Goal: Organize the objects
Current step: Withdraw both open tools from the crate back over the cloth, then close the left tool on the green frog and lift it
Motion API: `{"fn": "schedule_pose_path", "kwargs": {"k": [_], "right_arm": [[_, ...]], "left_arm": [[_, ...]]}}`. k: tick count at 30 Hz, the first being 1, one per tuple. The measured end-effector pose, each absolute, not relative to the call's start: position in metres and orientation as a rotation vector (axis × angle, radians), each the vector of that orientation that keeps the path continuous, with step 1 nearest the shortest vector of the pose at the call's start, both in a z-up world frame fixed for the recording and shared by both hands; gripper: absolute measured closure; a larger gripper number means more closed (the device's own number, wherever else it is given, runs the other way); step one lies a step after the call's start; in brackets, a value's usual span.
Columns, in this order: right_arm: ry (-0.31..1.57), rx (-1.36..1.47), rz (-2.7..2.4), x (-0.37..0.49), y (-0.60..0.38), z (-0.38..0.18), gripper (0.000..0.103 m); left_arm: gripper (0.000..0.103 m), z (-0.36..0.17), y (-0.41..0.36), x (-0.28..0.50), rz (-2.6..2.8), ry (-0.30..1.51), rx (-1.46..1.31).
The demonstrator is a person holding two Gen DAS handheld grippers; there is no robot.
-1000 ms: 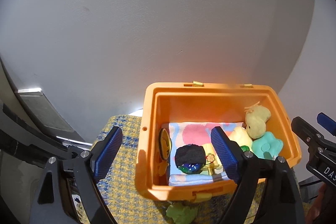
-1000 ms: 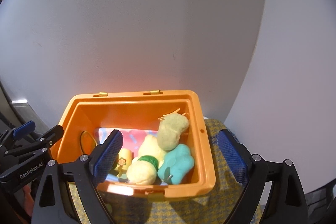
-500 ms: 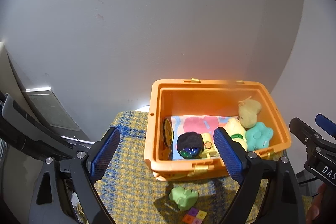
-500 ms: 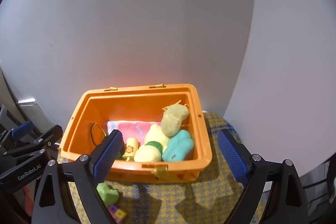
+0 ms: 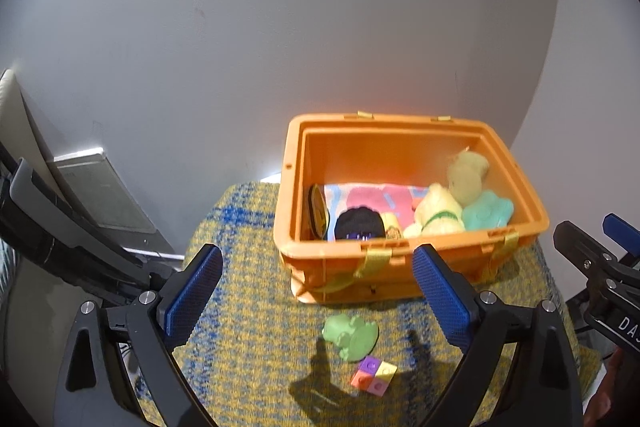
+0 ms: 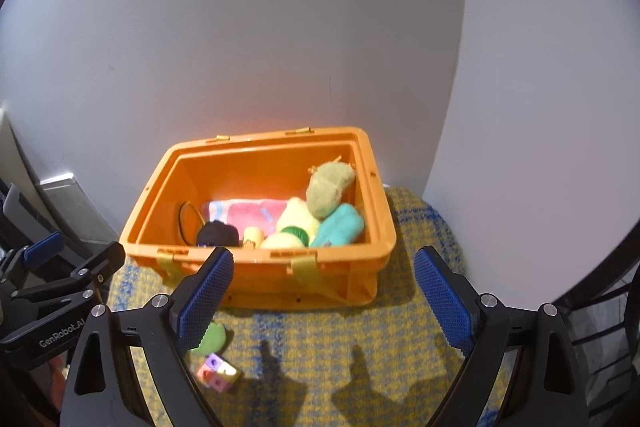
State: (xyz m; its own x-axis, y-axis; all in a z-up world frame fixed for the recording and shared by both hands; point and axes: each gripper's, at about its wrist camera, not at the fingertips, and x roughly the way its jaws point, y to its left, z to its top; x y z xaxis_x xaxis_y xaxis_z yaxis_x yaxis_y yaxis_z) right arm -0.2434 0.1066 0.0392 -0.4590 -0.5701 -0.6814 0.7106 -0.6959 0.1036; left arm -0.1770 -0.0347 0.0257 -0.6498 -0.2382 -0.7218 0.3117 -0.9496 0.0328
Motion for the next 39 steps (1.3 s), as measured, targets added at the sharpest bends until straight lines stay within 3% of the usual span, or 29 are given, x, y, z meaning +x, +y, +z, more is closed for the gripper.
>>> {"fn": "schedule_pose_path", "kwargs": {"k": [39], "right_arm": [[0.348,1.098,-2.145,-0.243,0.116,-0.081,0.011]], "left_arm": [[0.006,-0.117,-0.005,-0.190,-2.540,0.133,1.372]]}}
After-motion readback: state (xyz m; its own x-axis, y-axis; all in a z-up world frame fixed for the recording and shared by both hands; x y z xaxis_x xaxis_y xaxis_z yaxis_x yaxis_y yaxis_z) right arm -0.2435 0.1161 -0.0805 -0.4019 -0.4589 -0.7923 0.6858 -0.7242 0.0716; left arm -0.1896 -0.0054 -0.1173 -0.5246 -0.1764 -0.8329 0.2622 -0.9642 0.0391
